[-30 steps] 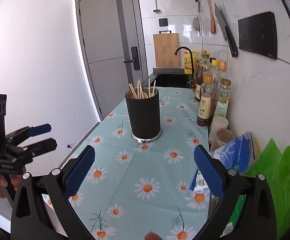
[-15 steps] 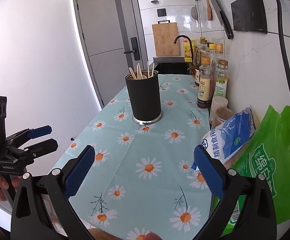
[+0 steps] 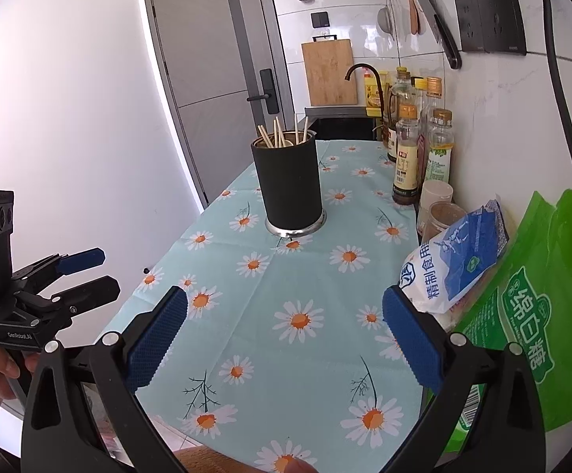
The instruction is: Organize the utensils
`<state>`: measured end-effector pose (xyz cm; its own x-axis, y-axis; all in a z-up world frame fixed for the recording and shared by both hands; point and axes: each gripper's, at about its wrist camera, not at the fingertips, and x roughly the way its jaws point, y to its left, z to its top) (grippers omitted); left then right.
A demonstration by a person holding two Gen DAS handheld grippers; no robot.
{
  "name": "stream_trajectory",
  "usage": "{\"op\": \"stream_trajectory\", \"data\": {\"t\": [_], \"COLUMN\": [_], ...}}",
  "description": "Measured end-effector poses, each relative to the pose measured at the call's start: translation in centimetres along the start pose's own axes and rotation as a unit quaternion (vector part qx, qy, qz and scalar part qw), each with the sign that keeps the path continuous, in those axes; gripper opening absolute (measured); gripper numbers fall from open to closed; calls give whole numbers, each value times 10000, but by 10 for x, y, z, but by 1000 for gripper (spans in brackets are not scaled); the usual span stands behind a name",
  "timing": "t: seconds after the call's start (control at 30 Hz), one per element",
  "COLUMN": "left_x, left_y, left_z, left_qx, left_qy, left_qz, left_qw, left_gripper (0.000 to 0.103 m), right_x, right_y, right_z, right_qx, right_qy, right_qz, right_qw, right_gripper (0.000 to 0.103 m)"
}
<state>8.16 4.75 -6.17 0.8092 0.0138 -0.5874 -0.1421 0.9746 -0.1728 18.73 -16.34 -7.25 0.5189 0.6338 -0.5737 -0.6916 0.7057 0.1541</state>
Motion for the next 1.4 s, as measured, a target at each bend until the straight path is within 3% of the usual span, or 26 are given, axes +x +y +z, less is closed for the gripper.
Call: {"op": "stream_trajectory", "data": {"t": [1.4], "left_x": [10], "left_y": [-6], "left_z": [-2], "left_qx": [64], "left_qy": [245], "left_qz": [-242], "left_qw": [9994], "left_gripper": [97], "right_x": [6], "right_y": [-2], "right_z": [-3], "right_qx": [61], "right_qy": [13], "right_qz": [-55], "right_qw": [10000], "right_gripper": [98]}}
